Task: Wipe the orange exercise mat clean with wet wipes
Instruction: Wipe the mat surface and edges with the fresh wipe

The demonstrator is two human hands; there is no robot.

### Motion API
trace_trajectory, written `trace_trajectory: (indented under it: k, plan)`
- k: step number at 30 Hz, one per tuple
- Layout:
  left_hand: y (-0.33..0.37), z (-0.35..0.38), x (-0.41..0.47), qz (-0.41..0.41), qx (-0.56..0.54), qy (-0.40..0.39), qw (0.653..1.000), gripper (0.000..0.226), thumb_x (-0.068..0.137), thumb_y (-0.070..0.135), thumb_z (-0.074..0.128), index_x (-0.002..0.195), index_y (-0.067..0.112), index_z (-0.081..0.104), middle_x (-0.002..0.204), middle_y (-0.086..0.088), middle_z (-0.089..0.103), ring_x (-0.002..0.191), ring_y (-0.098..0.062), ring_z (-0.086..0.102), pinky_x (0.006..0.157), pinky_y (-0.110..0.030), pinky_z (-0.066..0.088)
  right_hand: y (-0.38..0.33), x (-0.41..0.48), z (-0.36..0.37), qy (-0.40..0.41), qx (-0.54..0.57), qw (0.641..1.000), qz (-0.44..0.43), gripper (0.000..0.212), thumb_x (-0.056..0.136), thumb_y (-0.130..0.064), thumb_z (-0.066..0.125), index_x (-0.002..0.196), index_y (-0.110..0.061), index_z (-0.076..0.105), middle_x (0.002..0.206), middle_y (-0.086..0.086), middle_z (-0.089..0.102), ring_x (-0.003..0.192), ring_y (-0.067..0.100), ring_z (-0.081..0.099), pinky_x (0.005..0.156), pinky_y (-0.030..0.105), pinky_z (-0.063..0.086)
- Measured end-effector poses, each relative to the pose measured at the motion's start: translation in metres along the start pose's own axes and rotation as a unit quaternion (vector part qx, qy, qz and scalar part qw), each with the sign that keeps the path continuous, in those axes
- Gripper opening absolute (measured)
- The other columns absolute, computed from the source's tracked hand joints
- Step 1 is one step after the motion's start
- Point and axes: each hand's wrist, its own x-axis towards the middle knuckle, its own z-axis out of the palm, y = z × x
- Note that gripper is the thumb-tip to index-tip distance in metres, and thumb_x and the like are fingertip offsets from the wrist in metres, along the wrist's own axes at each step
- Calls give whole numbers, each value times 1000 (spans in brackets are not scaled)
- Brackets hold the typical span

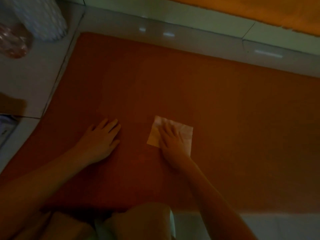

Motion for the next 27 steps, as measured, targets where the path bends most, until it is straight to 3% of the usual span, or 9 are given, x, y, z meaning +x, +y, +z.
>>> trace_trajectory:
  k: [4,8,10,13,16,18,22,24,27]
  plan:
    - [3,7,-15,-19,-5,3,1000,60,103,47,21,155,26,-2,161,5,-12,148,-20,-7,120,-45,5,-1,-63,1,-65,37,995,-72,51,104,-34,30,152,-34,10,151,-22,-10,139,1,-11,115,33,-2]
    - [12,15,-20,-43,-24,24,999,57,104,44,18,154,27,-1,161,5,-11,148,-18,-6,119,-46,4,26,-90,-11,-66,17,997,-37,47,104,-37,26,150,-39,15,149,-26,-3,136,-3,-2,116,36,11]
    - [12,16,-21,-49,-24,28,998,57,103,44,17,154,27,-1,161,5,-10,149,-18,-6,119,-46,5,36,-76,-8,-39,-25,999,-7,50,104,-41,23,151,-39,6,153,-20,-10,144,7,-6,118,45,7]
    - [11,16,-25,-55,-33,31,997,56,103,45,16,154,27,2,162,5,-7,149,-18,-5,120,-46,5,33,-57,9,-31,-53,998,29,53,102,-45,10,151,-32,-6,149,-12,-24,146,18,-17,117,42,-9]
    - [17,9,-31,-58,-41,43,997,55,103,45,14,155,28,5,162,6,-5,149,-16,-5,120,-46,3,20,-76,26,-55,-39,998,-17,74,75,-72,-20,140,-36,-19,147,-12,-27,143,14,-22,114,38,-13]
    - [18,4,-34,-61,-37,52,996,54,104,45,14,154,28,6,162,7,-5,149,-16,-5,119,-45,3,28,-100,27,-81,-16,995,-49,94,56,-83,-31,138,-39,-21,149,-14,-27,141,12,-24,116,38,-11]
    - [15,11,-33,-66,-39,54,996,54,103,45,14,155,28,6,162,7,-4,148,-16,-4,120,-46,4,60,-128,8,-108,9,994,-21,102,45,-91,-27,138,-49,-16,148,-21,-25,140,7,-23,117,38,-5]
    - [14,17,-28,-71,-44,51,995,54,103,44,14,154,29,5,162,7,-4,148,-16,-4,120,-45,4,67,-118,2,-83,-10,996,3,95,51,-86,-27,136,-46,-19,146,-19,-28,140,9,-24,116,38,-8]
    - [11,24,-20,-76,-30,67,994,54,103,43,15,154,29,6,162,8,-1,148,-16,-1,120,-42,7,59,-84,0,-32,-28,999,23,66,84,-66,-7,143,-37,-16,145,-14,-28,142,14,-24,112,36,-16]
